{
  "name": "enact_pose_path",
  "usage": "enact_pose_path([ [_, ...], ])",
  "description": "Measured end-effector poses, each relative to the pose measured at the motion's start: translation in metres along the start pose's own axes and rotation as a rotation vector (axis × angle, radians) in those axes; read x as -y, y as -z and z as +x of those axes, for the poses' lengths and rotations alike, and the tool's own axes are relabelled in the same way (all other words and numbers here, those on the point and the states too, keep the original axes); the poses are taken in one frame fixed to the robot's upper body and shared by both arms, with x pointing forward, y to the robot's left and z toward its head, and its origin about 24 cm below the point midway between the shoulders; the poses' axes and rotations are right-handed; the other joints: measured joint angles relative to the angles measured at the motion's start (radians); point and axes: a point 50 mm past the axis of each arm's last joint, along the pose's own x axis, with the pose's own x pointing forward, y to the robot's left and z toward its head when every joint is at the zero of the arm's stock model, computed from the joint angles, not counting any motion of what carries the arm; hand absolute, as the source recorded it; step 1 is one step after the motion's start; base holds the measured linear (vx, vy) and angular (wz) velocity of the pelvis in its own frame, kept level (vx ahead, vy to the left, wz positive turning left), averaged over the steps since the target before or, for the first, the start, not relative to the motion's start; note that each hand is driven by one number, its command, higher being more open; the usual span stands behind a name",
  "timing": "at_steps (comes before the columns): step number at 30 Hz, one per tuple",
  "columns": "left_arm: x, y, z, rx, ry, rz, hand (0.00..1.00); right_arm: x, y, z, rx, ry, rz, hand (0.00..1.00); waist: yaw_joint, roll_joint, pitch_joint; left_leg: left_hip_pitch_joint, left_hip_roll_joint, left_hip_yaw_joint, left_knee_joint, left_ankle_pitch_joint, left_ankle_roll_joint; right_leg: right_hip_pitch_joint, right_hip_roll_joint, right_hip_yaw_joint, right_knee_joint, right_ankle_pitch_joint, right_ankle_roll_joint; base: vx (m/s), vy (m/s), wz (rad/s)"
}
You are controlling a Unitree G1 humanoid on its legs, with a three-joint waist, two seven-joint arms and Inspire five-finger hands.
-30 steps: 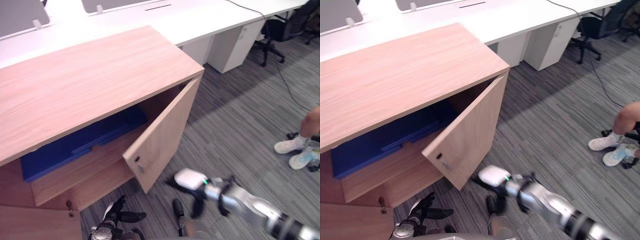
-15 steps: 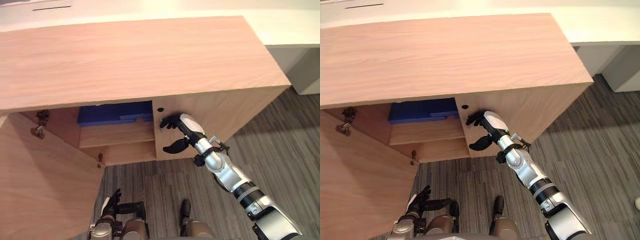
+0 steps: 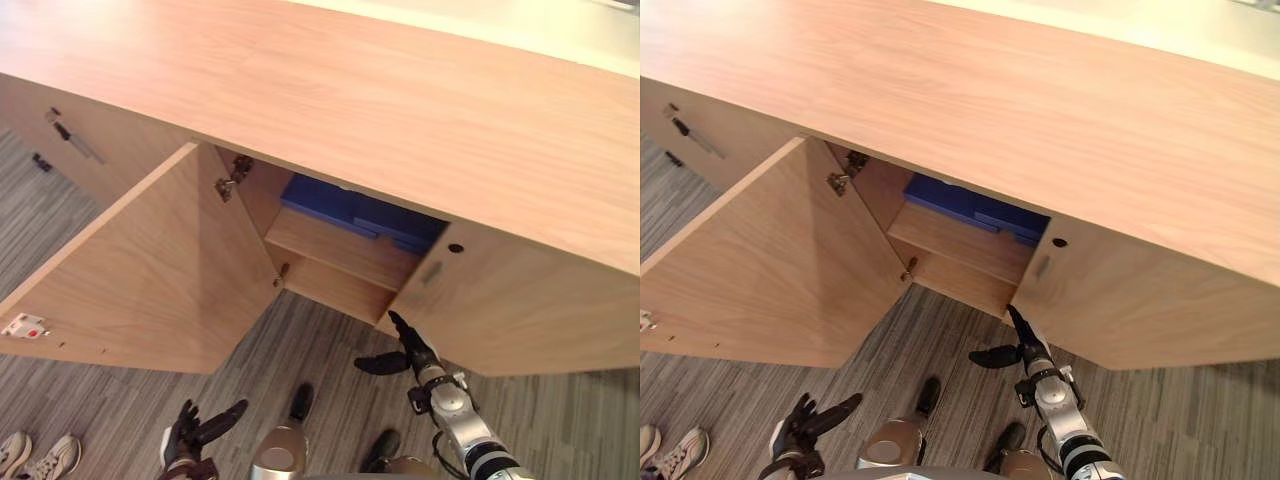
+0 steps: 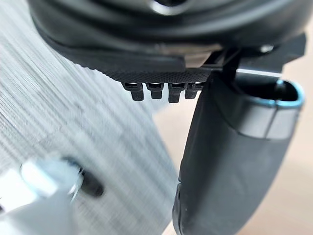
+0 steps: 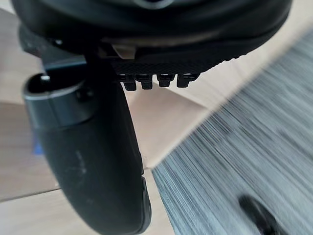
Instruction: Walk over to the cabinet, pick up the folder, carry it to the office cabinet, place the folder inside the office cabinet, then close the office cabinet door
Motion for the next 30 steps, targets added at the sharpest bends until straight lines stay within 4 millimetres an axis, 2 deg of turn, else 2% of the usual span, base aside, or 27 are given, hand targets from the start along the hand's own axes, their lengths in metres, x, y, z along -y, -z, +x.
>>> enact_pose_path([
  [4, -0.019, -0.012, -0.002, 0.055, -0.056, -0.047, 1.0, 0.008, 0.007, -0.003, -0.025, 0.053, 0.066, 1.0, 0.023, -0.001, 0.0, 0.004, -0.016, -0.025, 0.0, 0.002, 0.003, 0.017, -0.011, -0.01, 0.001, -0.013, 0.009, -0.01, 0.018, 0.25],
  [6, -0.027, -0.025, -0.002, 0.112, -0.072, -0.062, 1.0, 0.01, 0.008, -0.003, -0.03, 0.072, 0.088, 1.0, 0.024, -0.001, 0.0, 0.003, -0.02, -0.051, -0.001, 0.008, 0.009, 0.026, -0.013, -0.032, 0.011, -0.024, 0.013, -0.08, -0.016, 0.34],
  [7, -0.03, -0.04, -0.003, 0.176, -0.079, -0.074, 1.0, 0.012, 0.01, -0.004, -0.037, 0.085, 0.096, 1.0, 0.027, -0.001, -0.001, 0.001, -0.022, -0.066, -0.006, 0.011, 0.009, 0.028, -0.016, -0.046, 0.023, -0.039, 0.009, -0.08, -0.018, 0.33],
  [8, -0.031, -0.044, -0.003, 0.191, -0.08, -0.074, 1.0, 0.012, 0.011, -0.004, -0.038, 0.086, 0.096, 1.0, 0.027, -0.002, -0.001, 0.001, -0.022, -0.069, -0.006, 0.012, 0.008, 0.029, -0.016, -0.049, 0.023, -0.041, 0.007, -0.08, -0.023, 0.3],
  [10, -0.038, -0.075, -0.004, 0.308, -0.08, -0.042, 1.0, 0.013, 0.012, -0.005, -0.043, 0.091, 0.097, 1.0, 0.028, -0.002, -0.002, -0.004, -0.022, -0.087, -0.006, 0.014, 0.007, 0.031, -0.015, -0.062, 0.031, -0.055, 0.013, -0.06, -0.024, 0.24],
  [11, -0.04, -0.084, -0.005, 0.339, -0.078, -0.031, 1.0, 0.013, 0.013, -0.005, -0.045, 0.091, 0.097, 1.0, 0.028, -0.002, -0.002, -0.006, -0.023, -0.091, -0.006, 0.015, 0.006, 0.031, -0.014, -0.066, 0.034, -0.059, 0.015, -0.05, -0.025, 0.22],
  [13, -0.043, -0.121, -0.009, 0.471, -0.062, 0.022, 1.0, 0.012, 0.017, -0.008, -0.059, 0.094, 0.098, 1.0, 0.028, -0.007, -0.005, -0.012, -0.024, -0.101, -0.006, 0.016, 0.006, 0.032, -0.013, -0.076, 0.036, -0.061, 0.013, -0.02, -0.021, 0.16],
  [19, -0.038, -0.191, -0.013, 0.698, -0.019, 0.13, 1.0, 0.011, 0.033, -0.016, -0.108, 0.093, 0.111, 1.0, 0.019, -0.022, -0.015, -0.01, -0.026, -0.097, -0.007, 0.017, 0.008, 0.032, -0.015, -0.071, 0.036, -0.056, 0.02, 0.02, -0.01, 0.0],
  [24, -0.047, -0.207, -0.014, 0.722, -0.06, 0.168, 1.0, 0.011, 0.05, -0.026, -0.155, 0.095, 0.124, 1.0, 0.018, -0.052, -0.033, 0.0, -0.013, -0.03, -0.008, 0.014, 0.005, 0.026, -0.007, -0.024, 0.034, -0.056, 0.018, -0.01, -0.009, -0.17],
  [30, -0.052, -0.202, -0.016, 0.714, -0.098, 0.165, 1.0, 0.008, 0.06, -0.032, -0.191, 0.097, 0.159, 1.0, 0.022, -0.063, -0.04, 0.008, 0.021, 0.035, -0.008, -0.004, 0.0, 0.004, 0.015, 0.048, 0.033, -0.051, -0.008, -0.1, -0.015, -0.29],
])
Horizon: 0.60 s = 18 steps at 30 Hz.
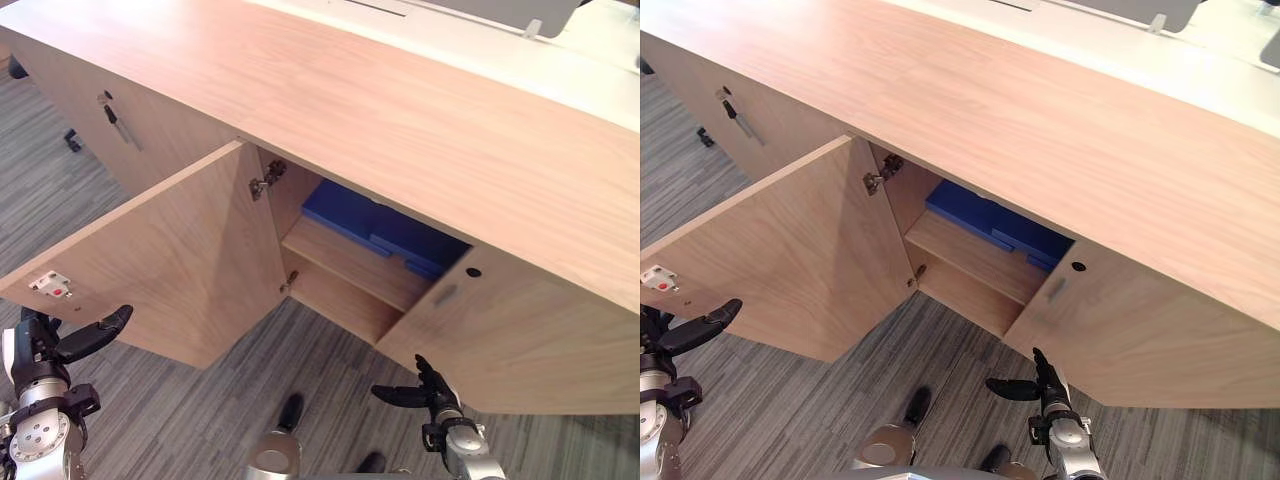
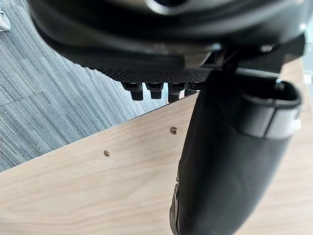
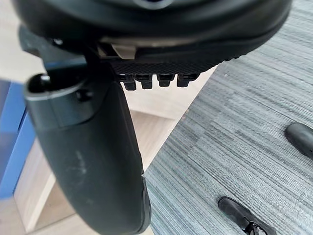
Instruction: Walk over to the cabinet, pick up the folder, carry it to the office cabinet, place the folder inside the office cabinet, then close the office cabinet door
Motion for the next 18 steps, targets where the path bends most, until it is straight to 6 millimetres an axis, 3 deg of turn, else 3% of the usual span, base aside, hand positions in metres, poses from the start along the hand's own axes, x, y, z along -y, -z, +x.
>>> enact_pose_path([
  [2, 0.002, 0.004, -0.01, -0.005, -0.01, -0.018, 1.0, 0.001, 0.008, -0.004, -0.021, 0.007, 0.015, 1.0, 0.0, 0.0, -0.005, -0.003, 0.008, 0.03, 0.0, 0.0, 0.0, -0.017, 0.007, 0.037, -0.001, 0.0, 0.0, -0.08, -0.001, -0.22],
  [7, 0.021, 0.022, -0.068, -0.049, 0.037, -0.103, 1.0, 0.006, 0.036, -0.017, -0.107, 0.036, 0.05, 1.0, 0.001, 0.005, -0.03, -0.006, 0.01, 0.088, 0.001, 0.002, -0.001, -0.044, 0.01, 0.13, 0.001, 0.002, 0.012, -0.03, 0.024, -0.09],
  [15, 0.046, 0.058, -0.128, -0.249, 0.128, -0.147, 1.0, 0.004, 0.027, -0.011, -0.085, 0.031, 0.059, 1.0, -0.001, 0.028, -0.04, -0.025, 0.012, 0.236, 0.006, 0.005, -0.002, -0.133, 0.012, 0.306, 0.031, 0.019, 0.037, -0.05, 0.041, -0.3],
  [17, 0.058, 0.068, -0.14, -0.314, 0.166, -0.159, 1.0, 0.005, 0.024, -0.01, -0.078, 0.037, 0.064, 1.0, -0.009, 0.028, -0.039, -0.048, 0.007, 0.269, 0.006, 0.005, -0.002, -0.178, 0.008, 0.351, 0.048, 0.019, 0.039, -0.09, 0.061, -0.33],
  [18, 0.067, 0.076, -0.148, -0.364, 0.194, -0.167, 1.0, 0.002, 0.021, -0.008, -0.071, 0.032, 0.068, 1.0, -0.03, 0.024, -0.036, -0.068, -0.001, 0.299, 0.008, 0.005, -0.001, -0.207, -0.004, 0.369, 0.051, 0.021, 0.042, -0.09, 0.087, -0.2],
])
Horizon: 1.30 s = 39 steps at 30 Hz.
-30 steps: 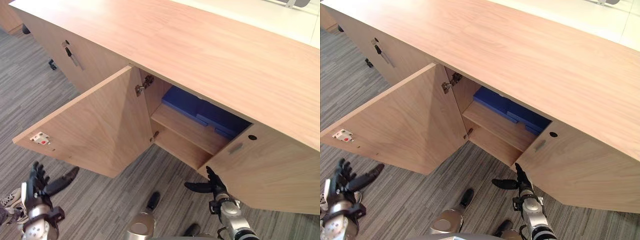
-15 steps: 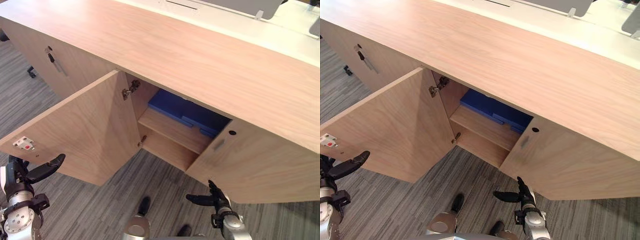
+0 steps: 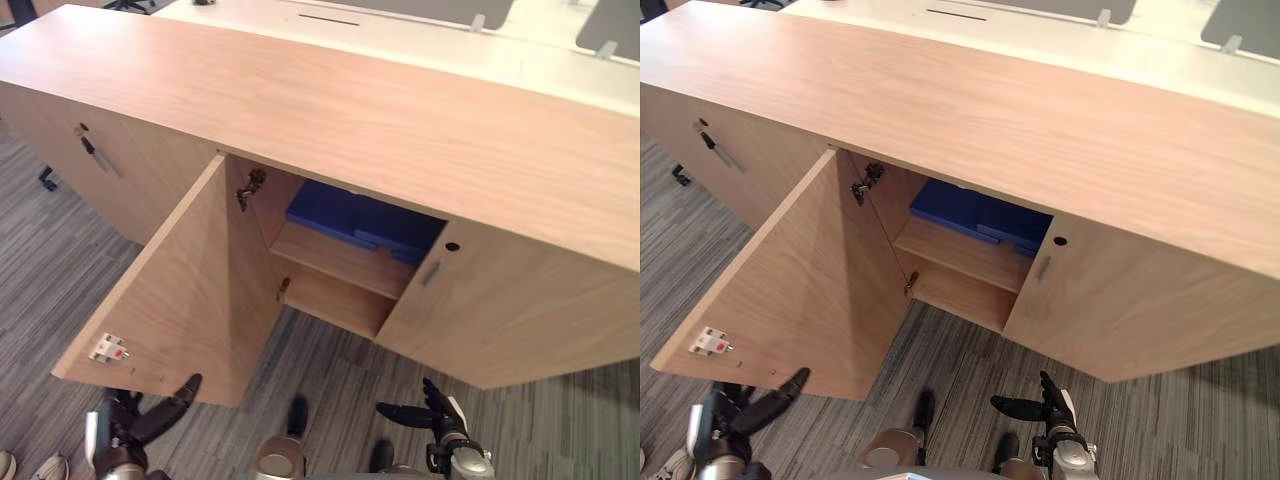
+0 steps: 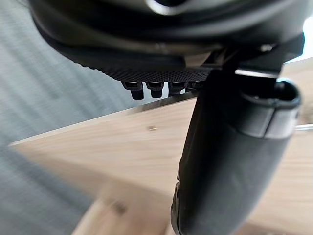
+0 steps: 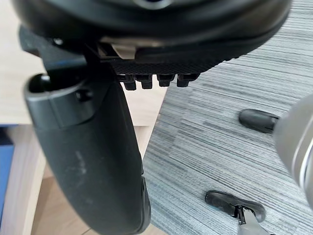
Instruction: Walk over to the cabinet, pick up the folder, carry it to the office cabinet, place the folder inside the office cabinet, then close the office cabinet door
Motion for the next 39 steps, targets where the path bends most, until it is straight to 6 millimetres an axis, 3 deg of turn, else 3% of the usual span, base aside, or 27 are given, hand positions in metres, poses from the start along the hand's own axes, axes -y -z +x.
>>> enact_pose_path([
  [3, 0.033, 0.023, -0.003, -0.124, 0.14, 0.037, 1.0, -0.004, -0.007, 0.003, 0.018, -0.005, 0.0, 1.0, -0.061, -0.005, 0.012, -0.022, -0.031, 0.058, 0.044, -0.026, 0.038, -0.036, -0.033, 0.057, -0.013, 0.013, 0.013, -0.03, 0.146, -0.45],
  [4, 0.056, 0.025, 0.001, -0.132, 0.254, 0.085, 1.0, -0.008, -0.008, 0.002, 0.024, -0.014, 0.0, 1.0, -0.1, -0.016, 0.013, -0.009, -0.056, 0.089, 0.014, -0.033, 0.029, -0.044, -0.056, 0.085, -0.041, 0.013, -0.006, -0.01, 0.194, -0.39],
  [5, 0.068, 0.021, 0.005, -0.114, 0.32, 0.107, 1.0, -0.012, -0.011, 0.003, 0.036, -0.021, 0.001, 1.0, -0.125, -0.033, 0.019, -0.04, -0.073, 0.109, 0.086, -0.052, 0.033, -0.058, -0.084, 0.086, -0.042, 0.02, -0.017, 0.03, 0.266, -0.52],
  [6, 0.093, 0.018, 0.006, -0.084, 0.451, 0.166, 1.0, -0.014, -0.019, 0.005, 0.064, -0.026, -0.011, 1.0, -0.141, -0.018, 0.033, -0.068, -0.063, 0.091, 0.235, -0.153, 0.097, -0.082, -0.081, 0.103, -0.038, 0.023, -0.012, 0.04, 0.265, -0.93],
  [7, 0.112, 0.006, 0.016, -0.032, 0.519, 0.178, 1.0, -0.019, -0.024, 0.008, 0.065, -0.039, -0.016, 1.0, -0.149, -0.019, 0.059, -0.054, -0.056, 0.148, 0.215, -0.178, 0.086, -0.09, -0.075, 0.144, -0.044, 0.036, -0.01, 0.03, 0.201, -1.16],
  [9, 0.139, -0.017, 0.03, 0.072, 0.607, 0.202, 1.0, -0.023, -0.023, 0.008, 0.06, -0.052, -0.013, 1.0, -0.163, -0.01, 0.065, -0.046, -0.049, 0.182, 0.179, -0.17, 0.075, -0.102, -0.045, 0.14, -0.05, 0.059, -0.024, -0.07, 0.158, -0.87],
  [10, 0.158, -0.038, 0.038, 0.163, 0.655, 0.209, 1.0, -0.024, -0.022, 0.007, 0.054, -0.058, -0.02, 1.0, -0.176, -0.005, 0.068, -0.038, -0.049, 0.209, 0.151, -0.166, 0.069, -0.099, -0.023, 0.141, -0.059, 0.077, -0.028, -0.09, 0.196, -0.68],
  [11, 0.166, -0.049, 0.041, 0.214, 0.673, 0.213, 1.0, -0.025, -0.022, 0.007, 0.053, -0.06, -0.023, 1.0, -0.184, -0.005, 0.068, -0.035, -0.05, 0.225, 0.136, -0.162, 0.064, -0.096, -0.011, 0.14, -0.066, 0.085, -0.026, -0.06, 0.19, -0.73],
  [13, 0.187, -0.096, 0.051, 0.419, 0.703, 0.229, 1.0, -0.023, -0.022, 0.007, 0.053, -0.056, -0.027, 1.0, -0.215, -0.005, 0.068, -0.024, -0.067, 0.268, 0.097, -0.149, 0.046, -0.059, 0.022, 0.141, -0.107, 0.114, -0.036, -0.02, 0.129, -0.71],
  [14, 0.191, -0.105, 0.053, 0.46, 0.705, 0.235, 1.0, -0.022, -0.021, 0.007, 0.052, -0.053, -0.029, 1.0, -0.221, -0.005, 0.067, -0.022, -0.075, 0.277, 0.094, -0.142, 0.038, -0.046, 0.023, 0.142, -0.113, 0.128, -0.039, 0.04, 0.047, -0.65],
  [15, 0.195, -0.122, 0.058, 0.527, 0.693, 0.247, 1.0, -0.017, -0.022, 0.008, 0.052, -0.043, -0.038, 1.0, -0.228, 0.005, 0.066, -0.018, -0.086, 0.288, 0.084, -0.131, 0.054, -0.03, 0.02, 0.151, -0.14, 0.168, -0.028, 0.07, 0.022, -0.44],
  [16, 0.197, -0.134, 0.062, 0.571, 0.677, 0.267, 1.0, -0.014, -0.022, 0.008, 0.051, -0.037, -0.045, 1.0, -0.246, 0.022, 0.065, -0.013, -0.091, 0.291, 0.069, -0.111, 0.083, -0.032, 0.022, 0.155, -0.143, 0.179, -0.021, 0.11, 0.025, -0.33],
  [18, 0.194, -0.145, 0.073, 0.608, 0.634, 0.322, 1.0, -0.014, -0.021, 0.008, 0.044, -0.038, -0.045, 1.0, -0.25, 0.026, 0.065, 0.004, -0.09, 0.292, 0.049, -0.09, 0.115, -0.028, 0.03, 0.158, -0.144, 0.179, -0.021, 0.13, -0.023, -0.16],
  [21, 0.182, -0.158, 0.093, 0.629, 0.545, 0.4, 1.0, -0.011, -0.025, 0.009, 0.057, -0.035, -0.051, 1.0, -0.249, 0.027, 0.064, 0.031, -0.085, 0.284, 0.025, -0.075, 0.131, -0.007, 0.042, 0.154, -0.154, 0.179, -0.021, 0.09, -0.07, -0.04],
  [24, 0.178, -0.162, 0.101, 0.629, 0.517, 0.442, 1.0, -0.007, -0.03, 0.011, 0.074, -0.026, -0.058, 1.0, -0.251, 0.028, 0.064, 0.049, -0.086, 0.273, 0.0, -0.06, 0.128, 0.004, 0.046, 0.141, -0.155, 0.176, -0.025, 0.03, -0.05, 0.09],
  [29, 0.175, -0.139, 0.096, 0.56, 0.526, 0.424, 1.0, -0.003, -0.029, 0.01, 0.069, -0.01, -0.044, 1.0, -0.25, 0.032, 0.061, 0.056, -0.088, 0.262, -0.001, -0.055, 0.13, 0.016, 0.047, 0.129, -0.154, 0.172, -0.031, 0.0, -0.026, 0.07],
  [34, 0.151, -0.073, 0.076, 0.312, 0.522, 0.309, 1.0, 0.003, -0.023, 0.008, 0.052, 0.021, -0.02, 1.0, -0.243, 0.048, 0.051, 0.072, -0.092, 0.231, -0.005, -0.058, 0.126, 0.045, 0.042, 0.099, -0.155, 0.154, -0.033, 0.01, -0.014, 0.19],
  [39, 0.103, -0.006, 0.064, 0.012, 0.441, 0.285, 1.0, 0.018, -0.025, 0.009, 0.055, 0.088, 0.014, 1.0, -0.211, 0.051, 0.046, 0.087, -0.092, 0.206, -0.006, -0.065, 0.116, 0.082, 0.041, 0.074, -0.172, 0.145, -0.035, 0.01, -0.018, 0.16],
])
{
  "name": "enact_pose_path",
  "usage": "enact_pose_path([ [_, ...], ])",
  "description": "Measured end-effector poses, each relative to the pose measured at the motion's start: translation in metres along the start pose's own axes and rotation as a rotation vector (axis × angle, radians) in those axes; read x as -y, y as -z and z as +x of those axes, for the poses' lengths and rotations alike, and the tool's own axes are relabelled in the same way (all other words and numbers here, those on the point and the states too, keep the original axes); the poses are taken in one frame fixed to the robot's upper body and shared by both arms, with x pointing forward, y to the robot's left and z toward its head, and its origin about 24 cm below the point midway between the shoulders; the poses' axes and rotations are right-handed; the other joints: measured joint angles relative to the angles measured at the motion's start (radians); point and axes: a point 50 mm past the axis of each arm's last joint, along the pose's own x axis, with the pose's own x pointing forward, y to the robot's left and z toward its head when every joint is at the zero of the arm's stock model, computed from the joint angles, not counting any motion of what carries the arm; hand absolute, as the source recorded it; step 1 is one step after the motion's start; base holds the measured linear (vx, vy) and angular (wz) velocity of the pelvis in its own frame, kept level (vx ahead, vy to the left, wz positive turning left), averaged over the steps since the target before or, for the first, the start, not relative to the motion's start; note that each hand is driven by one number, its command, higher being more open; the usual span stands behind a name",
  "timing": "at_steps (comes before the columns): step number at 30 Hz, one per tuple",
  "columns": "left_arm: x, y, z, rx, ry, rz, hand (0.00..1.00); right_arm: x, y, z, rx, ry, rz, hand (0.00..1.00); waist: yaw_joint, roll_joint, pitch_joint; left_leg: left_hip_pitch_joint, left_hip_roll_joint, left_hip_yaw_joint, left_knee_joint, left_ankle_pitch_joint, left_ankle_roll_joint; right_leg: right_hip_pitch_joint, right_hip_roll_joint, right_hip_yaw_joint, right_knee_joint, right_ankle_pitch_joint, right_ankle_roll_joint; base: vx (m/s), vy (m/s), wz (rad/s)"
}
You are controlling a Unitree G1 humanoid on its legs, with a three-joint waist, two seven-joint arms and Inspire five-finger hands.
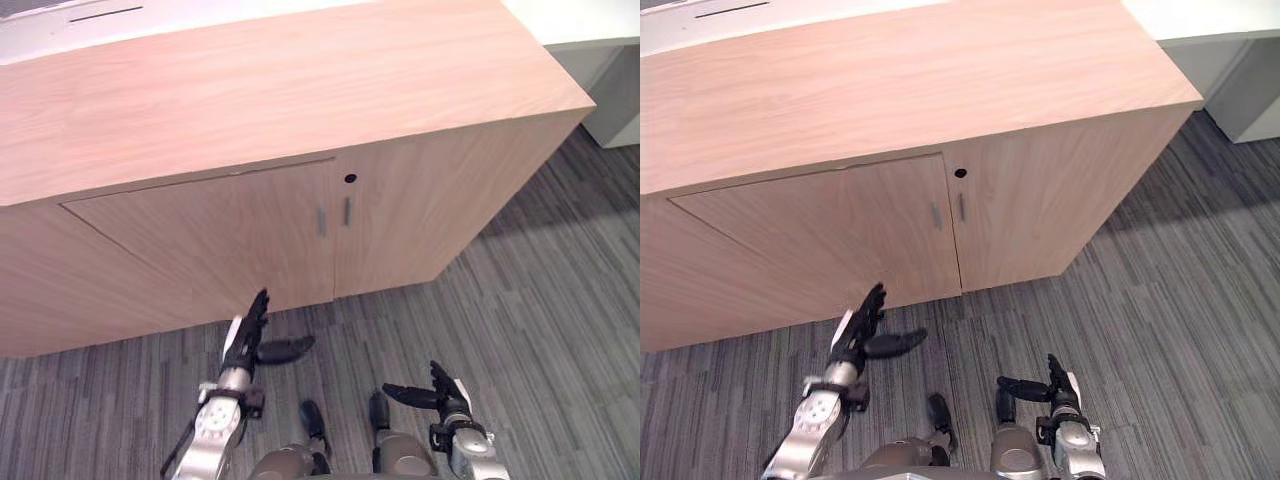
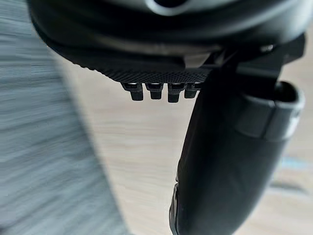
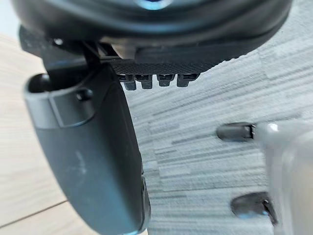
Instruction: Walk over to the cabinet, pick up the folder, carry it to the office cabinet, place the folder inside the office cabinet, then close the office cabinet door
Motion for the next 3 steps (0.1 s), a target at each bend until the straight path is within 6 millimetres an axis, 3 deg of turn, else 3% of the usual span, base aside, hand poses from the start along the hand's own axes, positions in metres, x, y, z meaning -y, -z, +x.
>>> enact_pose_path([
  [3, -0.023, 0.041, -0.015, -0.19, -0.099, -0.026, 1.0, 0.008, -0.003, 0.001, 0.011, 0.023, -0.016, 1.0, 0.008, 0.0, -0.022, 0.01, 0.0, -0.019, 0.0, -0.003, -0.004, 0.018, -0.001, -0.02, -0.002, -0.009, 0.004, 0.02, -0.023, 0.18],
])
